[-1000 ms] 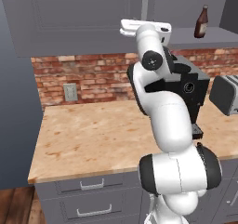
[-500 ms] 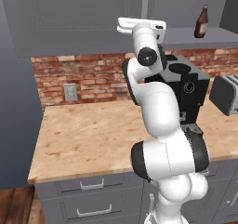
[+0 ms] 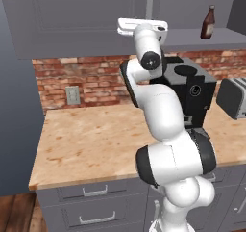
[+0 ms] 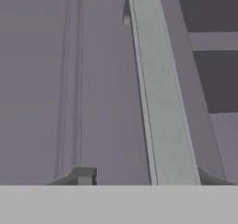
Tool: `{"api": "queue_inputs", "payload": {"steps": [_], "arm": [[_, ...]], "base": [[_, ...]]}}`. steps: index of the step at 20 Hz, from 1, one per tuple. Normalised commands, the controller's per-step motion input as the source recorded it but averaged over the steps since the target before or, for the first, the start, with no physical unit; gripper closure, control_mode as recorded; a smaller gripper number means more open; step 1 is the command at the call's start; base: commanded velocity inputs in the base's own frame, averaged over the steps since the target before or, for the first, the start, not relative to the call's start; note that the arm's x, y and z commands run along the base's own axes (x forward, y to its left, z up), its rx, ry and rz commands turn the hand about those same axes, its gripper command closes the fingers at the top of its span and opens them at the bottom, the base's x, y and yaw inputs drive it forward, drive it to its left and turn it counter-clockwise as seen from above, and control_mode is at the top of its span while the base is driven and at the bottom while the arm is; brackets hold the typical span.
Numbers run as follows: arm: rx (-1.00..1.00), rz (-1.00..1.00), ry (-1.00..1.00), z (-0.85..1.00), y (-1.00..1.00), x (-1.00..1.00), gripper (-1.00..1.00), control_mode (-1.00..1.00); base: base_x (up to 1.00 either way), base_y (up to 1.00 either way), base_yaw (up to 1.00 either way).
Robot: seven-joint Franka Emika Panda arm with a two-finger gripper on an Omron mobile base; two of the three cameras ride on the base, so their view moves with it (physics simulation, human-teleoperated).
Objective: Move the ketchup and ketchup from the cabinet to the dining counter.
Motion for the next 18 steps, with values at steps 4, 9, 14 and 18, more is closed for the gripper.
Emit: {"api": "queue_inputs", "payload": {"steps": [4, 9, 14, 18], "arm": [[-0.08, 0.19, 0.00, 0.00, 0.50, 0.05, 1.00, -1.00], [-0.20, 0.11, 0.00, 0.00, 0.84, -0.27, 1.00, -1.00], [-0.21, 0.06, 0.07, 0.00, 0.93, -0.73, 1.00, -1.00], [-0.16, 0.04, 0.11, 0.12, 0.89, -0.93, 1.00, -1.00]], "base": [[0.00, 0.00, 0.00], [0.00, 0.00, 0.00], [0.00, 0.00, 0.00], [0.00, 0.00, 0.00]]}}
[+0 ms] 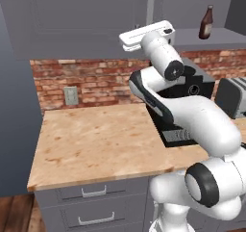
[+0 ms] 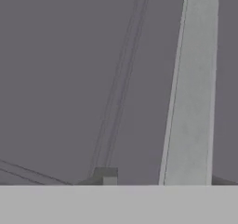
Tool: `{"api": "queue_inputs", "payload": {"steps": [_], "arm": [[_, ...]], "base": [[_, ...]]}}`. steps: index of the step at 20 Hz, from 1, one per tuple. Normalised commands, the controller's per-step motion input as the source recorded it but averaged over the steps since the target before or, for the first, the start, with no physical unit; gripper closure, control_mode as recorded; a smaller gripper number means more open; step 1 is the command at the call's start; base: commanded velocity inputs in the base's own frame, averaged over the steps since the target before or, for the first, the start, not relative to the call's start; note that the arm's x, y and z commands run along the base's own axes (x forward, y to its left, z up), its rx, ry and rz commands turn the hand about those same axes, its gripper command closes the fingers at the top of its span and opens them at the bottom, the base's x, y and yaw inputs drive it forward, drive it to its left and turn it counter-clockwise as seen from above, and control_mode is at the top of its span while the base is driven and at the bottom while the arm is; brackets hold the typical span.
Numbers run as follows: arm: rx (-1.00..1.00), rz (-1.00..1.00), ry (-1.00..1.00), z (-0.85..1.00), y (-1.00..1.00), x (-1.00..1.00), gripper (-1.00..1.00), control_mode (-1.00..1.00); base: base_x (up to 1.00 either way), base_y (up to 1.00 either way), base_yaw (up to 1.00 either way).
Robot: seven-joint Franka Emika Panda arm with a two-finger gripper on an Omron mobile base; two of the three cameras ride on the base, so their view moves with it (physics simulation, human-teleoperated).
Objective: Move the ketchup and ketchup from the cabinet to the dining counter.
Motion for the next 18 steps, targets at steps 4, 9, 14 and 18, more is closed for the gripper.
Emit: {"api": "queue_inputs", "payload": {"steps": [4, 9, 14, 18], "arm": [[-0.12, 0.03, 0.12, 0.22, 0.90, -0.99, 1.00, -1.00], [-0.09, 0.00, 0.13, 0.23, 0.97, -1.00, 1.00, -1.00], [-0.06, 0.00, 0.12, 0.17, 1.00, -1.00, 1.00, -1.00], [-0.07, 0.00, 0.09, 0.12, 1.00, -1.00, 1.00, -1.00]], "base": [[0.00, 0.00, 0.00], [0.00, 0.00, 0.00], [0.00, 0.00, 0.00], [0.00, 0.00, 0.00]]}}
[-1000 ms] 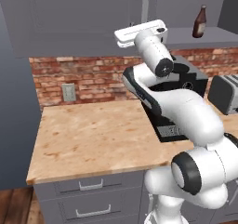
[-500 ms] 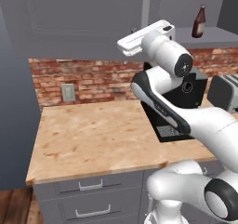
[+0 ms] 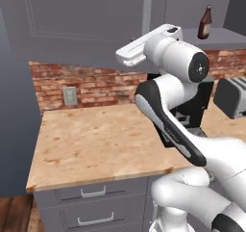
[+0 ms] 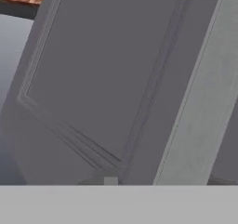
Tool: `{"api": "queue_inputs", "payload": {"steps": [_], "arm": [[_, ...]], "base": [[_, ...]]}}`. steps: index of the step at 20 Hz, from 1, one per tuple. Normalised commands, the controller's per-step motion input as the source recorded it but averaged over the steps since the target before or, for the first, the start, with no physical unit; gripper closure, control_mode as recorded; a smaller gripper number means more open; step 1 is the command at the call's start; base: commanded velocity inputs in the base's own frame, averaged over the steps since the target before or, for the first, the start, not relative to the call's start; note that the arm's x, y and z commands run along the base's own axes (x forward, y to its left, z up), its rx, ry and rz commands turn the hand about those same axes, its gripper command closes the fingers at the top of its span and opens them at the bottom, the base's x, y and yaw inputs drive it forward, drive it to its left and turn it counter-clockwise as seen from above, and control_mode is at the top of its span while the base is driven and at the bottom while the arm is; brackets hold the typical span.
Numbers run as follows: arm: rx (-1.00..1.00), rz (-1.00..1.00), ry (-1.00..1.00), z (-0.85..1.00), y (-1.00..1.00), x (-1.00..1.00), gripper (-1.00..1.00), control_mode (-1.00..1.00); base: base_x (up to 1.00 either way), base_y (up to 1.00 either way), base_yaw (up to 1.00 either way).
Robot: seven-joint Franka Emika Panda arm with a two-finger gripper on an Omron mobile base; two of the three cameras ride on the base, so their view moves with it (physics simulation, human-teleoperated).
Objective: Move the ketchup and ketchup from the cabinet to the dining counter.
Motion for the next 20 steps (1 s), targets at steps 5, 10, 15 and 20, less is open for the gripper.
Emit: {"api": "queue_inputs", "payload": {"steps": [5, 10, 15, 20], "arm": [[-0.08, 0.00, 0.04, 0.07, 1.00, -1.00, 1.00, -1.00], [-0.04, -0.01, 0.00, 0.06, 1.00, -1.00, 1.00, -1.00], [-0.03, -0.03, 0.00, 0.05, 0.98, -1.00, 1.00, -1.00], [-0.03, -0.03, 0.06, 0.01, 0.83, -0.92, -1.00, -1.00]], "base": [[0.00, 0.00, 0.00], [0.00, 0.00, 0.00], [0.00, 0.00, 0.00], [0.00, 0.00, 0.00]]}}
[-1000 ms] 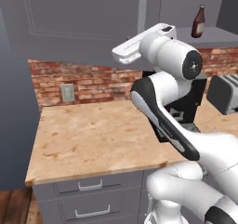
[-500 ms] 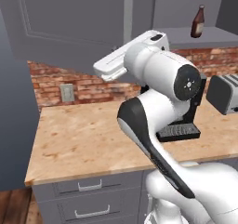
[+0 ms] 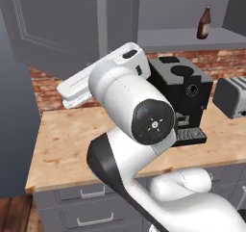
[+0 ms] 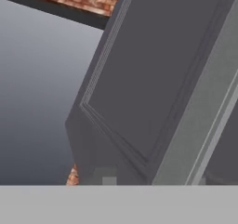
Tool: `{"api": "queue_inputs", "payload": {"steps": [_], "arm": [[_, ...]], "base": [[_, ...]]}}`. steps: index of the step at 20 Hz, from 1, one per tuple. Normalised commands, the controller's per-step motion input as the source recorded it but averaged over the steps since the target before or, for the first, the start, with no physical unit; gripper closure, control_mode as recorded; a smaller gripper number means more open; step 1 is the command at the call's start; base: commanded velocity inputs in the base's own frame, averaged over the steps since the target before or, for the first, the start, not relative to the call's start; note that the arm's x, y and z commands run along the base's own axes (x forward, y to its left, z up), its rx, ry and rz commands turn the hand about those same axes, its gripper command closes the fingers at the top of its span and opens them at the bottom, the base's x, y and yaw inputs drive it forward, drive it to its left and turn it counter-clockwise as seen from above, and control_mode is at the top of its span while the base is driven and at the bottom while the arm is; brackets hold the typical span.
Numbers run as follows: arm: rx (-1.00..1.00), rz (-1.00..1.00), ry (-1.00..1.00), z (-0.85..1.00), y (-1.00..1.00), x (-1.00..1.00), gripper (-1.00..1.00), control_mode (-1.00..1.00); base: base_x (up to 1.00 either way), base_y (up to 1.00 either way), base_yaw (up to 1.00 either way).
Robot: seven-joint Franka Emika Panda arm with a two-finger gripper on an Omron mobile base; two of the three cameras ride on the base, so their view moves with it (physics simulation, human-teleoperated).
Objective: Move the ketchup and ketchup from the cabinet to the dining counter.
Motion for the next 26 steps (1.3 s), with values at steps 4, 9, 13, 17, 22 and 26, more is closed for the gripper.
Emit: {"api": "queue_inputs", "payload": {"steps": [4, 9, 13, 17, 22, 26], "arm": [[-0.02, 0.00, 0.05, 0.00, 0.30, -0.84, -1.00, -1.00], [0.00, 0.00, -0.06, 0.00, -0.64, -1.00, -1.00, -1.00], [0.05, 0.00, -0.09, 0.00, -0.99, -1.00, -1.00, -1.00], [0.11, -0.01, -0.06, 0.00, -1.00, -0.99, -1.00, -1.00], [0.15, 0.00, 0.00, 0.01, -1.00, -0.24, -1.00, -1.00], [0.29, 0.06, 0.02, 0.11, -0.96, 0.59, -1.00, -1.00]], "base": [[0.00, 0.00, 0.00], [0.00, 0.00, 0.00], [0.00, 0.00, 0.00], [0.00, 0.00, 0.00], [0.00, 0.00, 0.00], [0.00, 0.00, 0.00]]}}
